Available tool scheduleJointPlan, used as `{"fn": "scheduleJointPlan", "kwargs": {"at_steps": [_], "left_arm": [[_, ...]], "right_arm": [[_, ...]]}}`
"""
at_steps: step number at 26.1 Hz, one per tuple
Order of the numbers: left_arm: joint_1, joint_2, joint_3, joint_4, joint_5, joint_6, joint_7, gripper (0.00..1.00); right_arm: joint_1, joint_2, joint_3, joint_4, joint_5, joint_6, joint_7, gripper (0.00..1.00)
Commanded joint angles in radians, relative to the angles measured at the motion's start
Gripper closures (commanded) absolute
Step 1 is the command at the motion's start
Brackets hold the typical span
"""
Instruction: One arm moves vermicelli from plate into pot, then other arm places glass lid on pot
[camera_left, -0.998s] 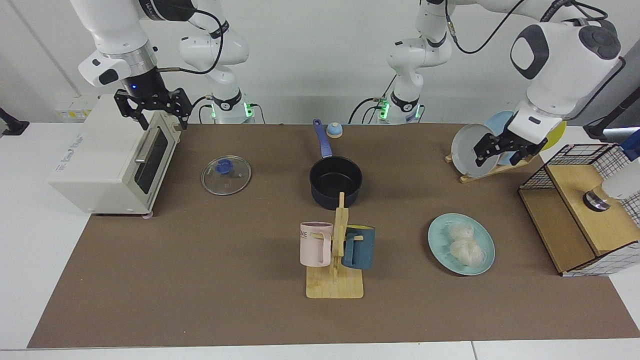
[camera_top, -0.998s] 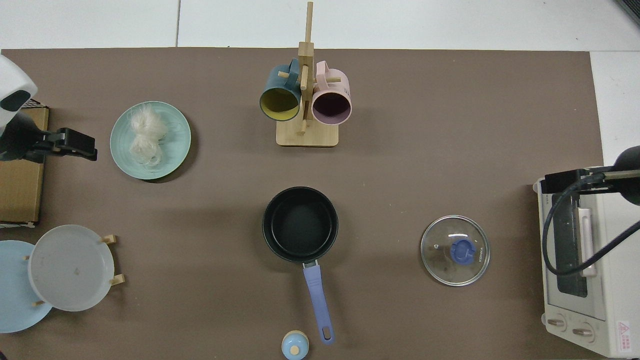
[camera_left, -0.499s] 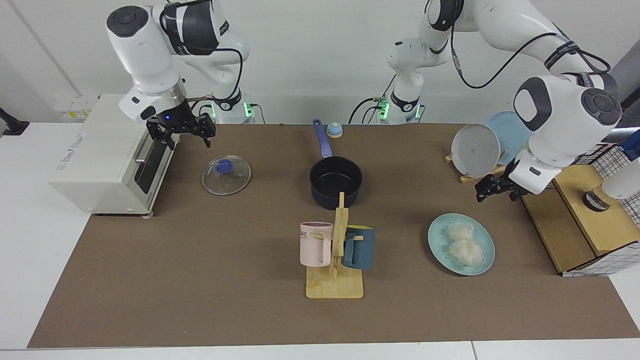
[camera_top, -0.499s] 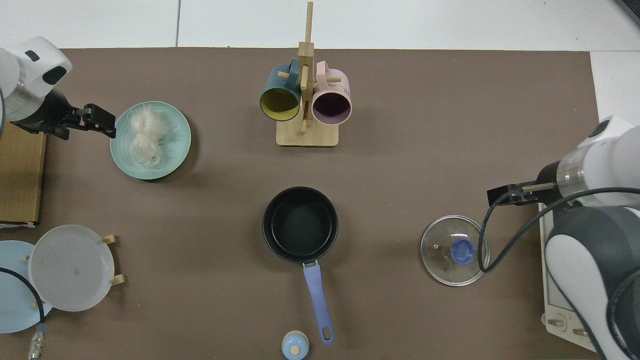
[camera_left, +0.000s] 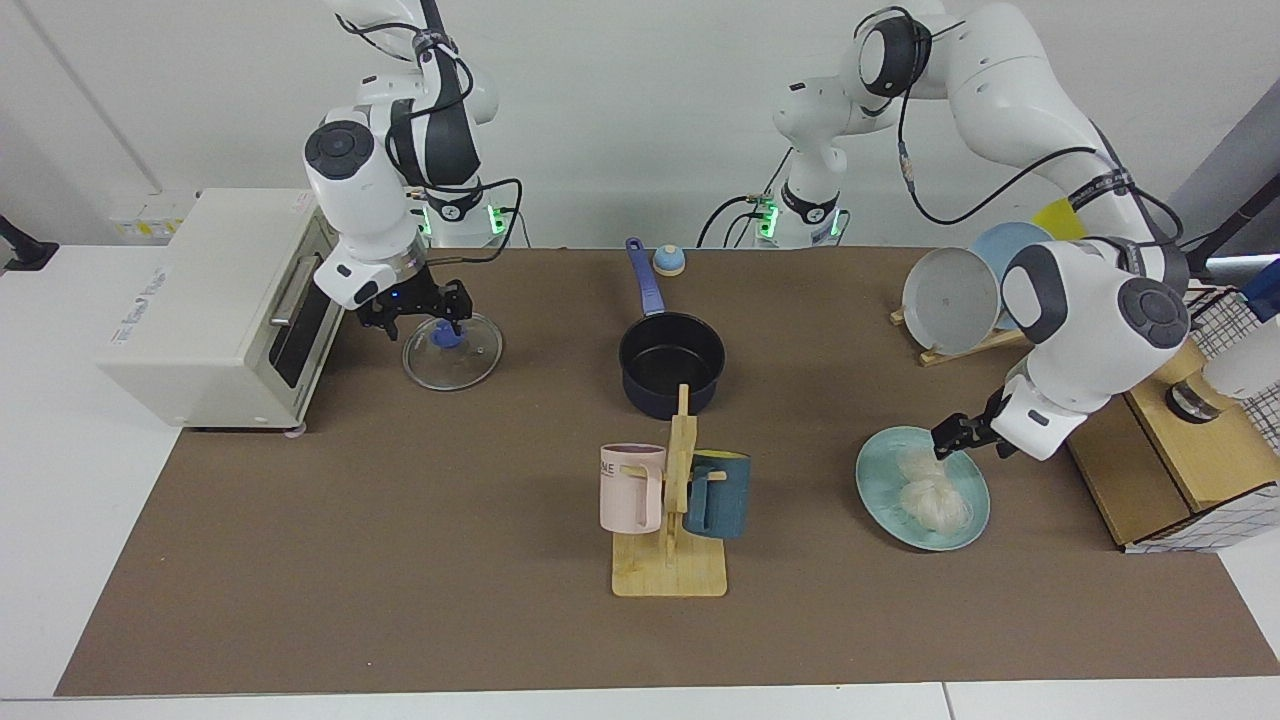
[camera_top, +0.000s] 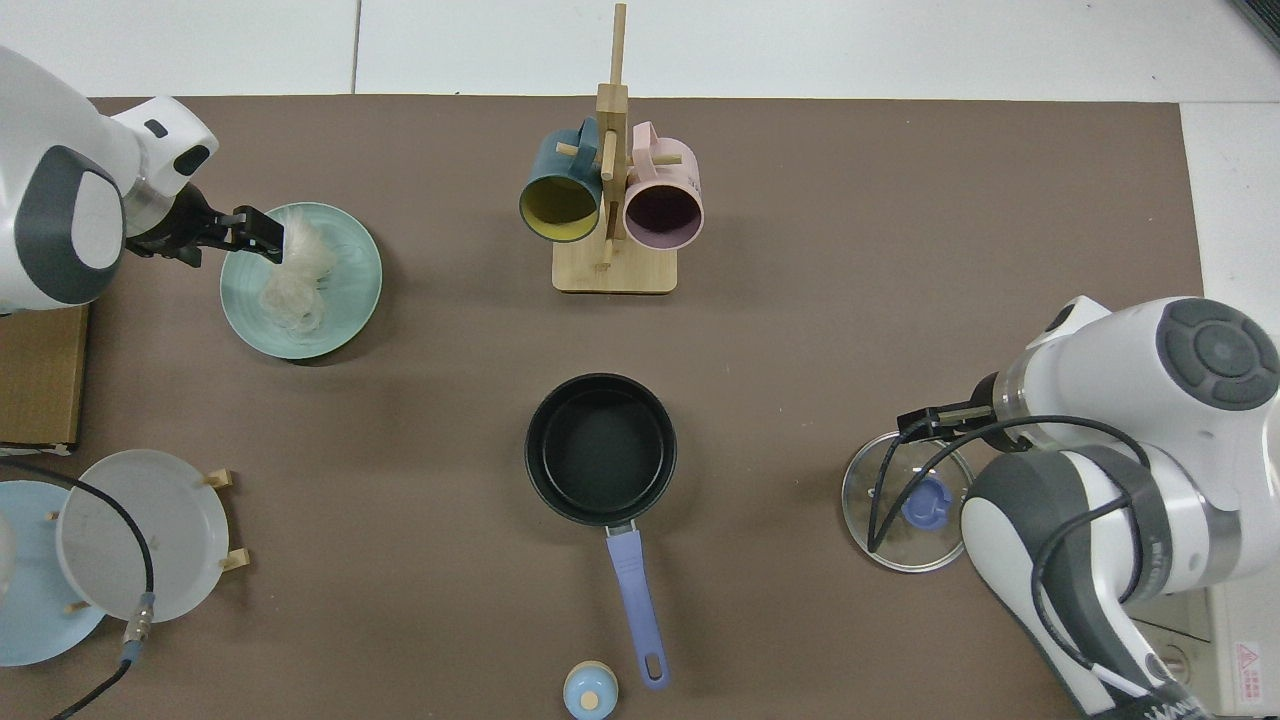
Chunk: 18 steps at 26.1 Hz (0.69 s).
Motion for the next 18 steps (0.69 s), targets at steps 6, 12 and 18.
{"fn": "scheduleJointPlan", "kwargs": {"at_steps": [6, 12, 18], "left_arm": [[-0.006, -0.027, -0.011, -0.184, 0.005, 0.245, -0.024, 0.0], [-0.006, -0.074, -0.014, -0.299, 0.005, 0.316, -0.009, 0.0], [-0.006, -0.097, -0.014, -0.348, 0.005, 0.327, -0.011, 0.0]], "right_arm": [[0.019, -0.012, 0.005, -0.171, 0.022, 0.152, 0.017, 0.0], [0.017, 0.002, 0.004, -0.24, 0.022, 0.227, 0.017, 0.0], [0.011, 0.01, 0.004, -0.299, 0.019, 0.275, 0.014, 0.0]]}}
